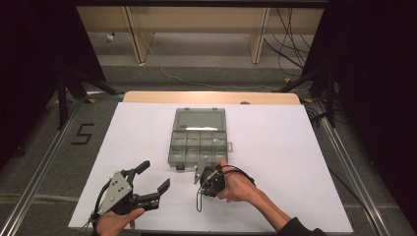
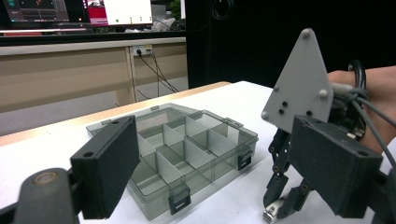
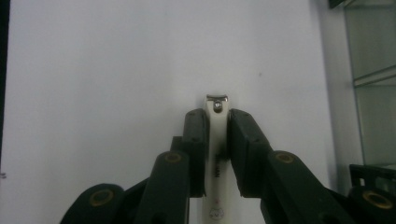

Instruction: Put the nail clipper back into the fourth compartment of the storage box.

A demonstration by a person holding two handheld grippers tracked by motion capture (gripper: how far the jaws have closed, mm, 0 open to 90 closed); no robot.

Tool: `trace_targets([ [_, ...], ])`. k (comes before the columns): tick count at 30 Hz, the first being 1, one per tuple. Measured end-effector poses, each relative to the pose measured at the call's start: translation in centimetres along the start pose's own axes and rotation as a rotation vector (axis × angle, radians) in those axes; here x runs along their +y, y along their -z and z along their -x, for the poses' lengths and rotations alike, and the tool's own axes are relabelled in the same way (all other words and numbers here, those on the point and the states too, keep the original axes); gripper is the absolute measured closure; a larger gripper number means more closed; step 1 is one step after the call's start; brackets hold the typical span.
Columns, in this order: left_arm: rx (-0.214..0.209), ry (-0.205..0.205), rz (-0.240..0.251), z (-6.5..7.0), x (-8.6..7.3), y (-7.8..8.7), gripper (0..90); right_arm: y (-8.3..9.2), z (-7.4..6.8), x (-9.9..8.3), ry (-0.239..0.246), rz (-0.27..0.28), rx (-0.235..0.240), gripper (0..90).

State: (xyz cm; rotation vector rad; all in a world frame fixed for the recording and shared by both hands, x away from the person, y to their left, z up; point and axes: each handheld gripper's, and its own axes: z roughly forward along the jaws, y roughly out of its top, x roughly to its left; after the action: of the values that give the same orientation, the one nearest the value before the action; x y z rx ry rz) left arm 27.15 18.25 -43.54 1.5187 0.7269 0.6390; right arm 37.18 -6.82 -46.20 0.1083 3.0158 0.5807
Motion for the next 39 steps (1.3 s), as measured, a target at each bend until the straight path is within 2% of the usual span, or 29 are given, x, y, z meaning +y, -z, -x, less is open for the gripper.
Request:
trace_targets([
  [4, 0.0, 0.0, 0.0, 0.0, 0.0, 0.0, 15.9, 1.0, 0.5, -0.2, -0.035, 0.094, 0.0, 77.5],
  [5, 0.0, 0.0, 0.0, 0.0, 0.0, 0.0, 15.9, 1.0, 0.5, -0.2, -0.035, 0.094, 0.0, 77.5],
  [6, -0.004, -0.003, 0.007, 0.0, 0.0, -0.1, 15.9, 1.6, 0.7, -0.4, -0.081, 0.151, 0.014, 77.5],
  [8, 0.0, -0.001, -0.001, 0.0, 0.0, 0.0, 15.9, 1.7, 0.9, -0.4, -0.087, 0.172, 0.016, 77.5],
  [11, 0.0, -0.001, -0.001, 0.0, 0.0, 0.0, 15.9, 2.3, 1.3, -0.6, -0.132, 0.287, 0.031, 78.0],
  [12, 0.0, -0.001, -0.001, 0.0, 0.0, 0.0, 15.9, 2.5, 1.3, -0.6, -0.14, 0.307, 0.043, 78.0],
  [13, 0.0, -0.003, -0.002, 0.0, 0.0, 0.0, 15.9, 2.5, 1.3, -0.6, -0.14, 0.307, 0.043, 78.0],
  [14, 0.0, -0.004, -0.002, 0.0, 0.0, 0.0, 15.9, 2.5, 1.4, -0.6, -0.145, 0.333, 0.057, 78.0],
  [15, 0.0, -0.003, 0.0, -0.1, 0.0, 0.0, 15.9, 2.6, 1.5, -0.5, -0.155, 0.358, 0.046, 78.0],
  [19, 0.0, -0.003, -0.001, 0.0, 0.0, 0.0, 15.9, 2.8, 1.8, -0.5, -0.17, 0.376, 0.033, 78.0],
  [23, 0.001, -0.002, -0.001, 0.0, 0.0, 0.0, 15.9, 3.6, 2.5, -0.5, -0.214, 0.424, -0.027, 78.0],
  [26, 0.001, -0.004, -0.001, 0.0, 0.0, 0.0, 15.9, 4.0, 2.8, -0.4, -0.233, 0.445, -0.046, 78.0],
  [28, 0.002, -0.006, -0.005, 0.0, 0.0, 0.0, 15.9, 4.4, 3.4, 0.0, -0.26, 0.482, -0.096, 78.0],
  [30, -0.001, -0.002, 0.005, 0.0, 0.0, -0.1, 15.9, 4.5, 3.6, 0.1, -0.265, 0.488, -0.102, 78.0],
  [31, -0.001, -0.003, 0.003, 0.0, 0.0, 0.0, 15.9, 4.6, 4.1, 0.4, -0.282, 0.506, -0.133, 78.0],
  [39, 0.0, 0.002, 0.001, 0.0, 0.0, 0.0, 15.8, 4.8, 6.0, 1.3, -0.341, 0.548, -0.197, 78.0],
])
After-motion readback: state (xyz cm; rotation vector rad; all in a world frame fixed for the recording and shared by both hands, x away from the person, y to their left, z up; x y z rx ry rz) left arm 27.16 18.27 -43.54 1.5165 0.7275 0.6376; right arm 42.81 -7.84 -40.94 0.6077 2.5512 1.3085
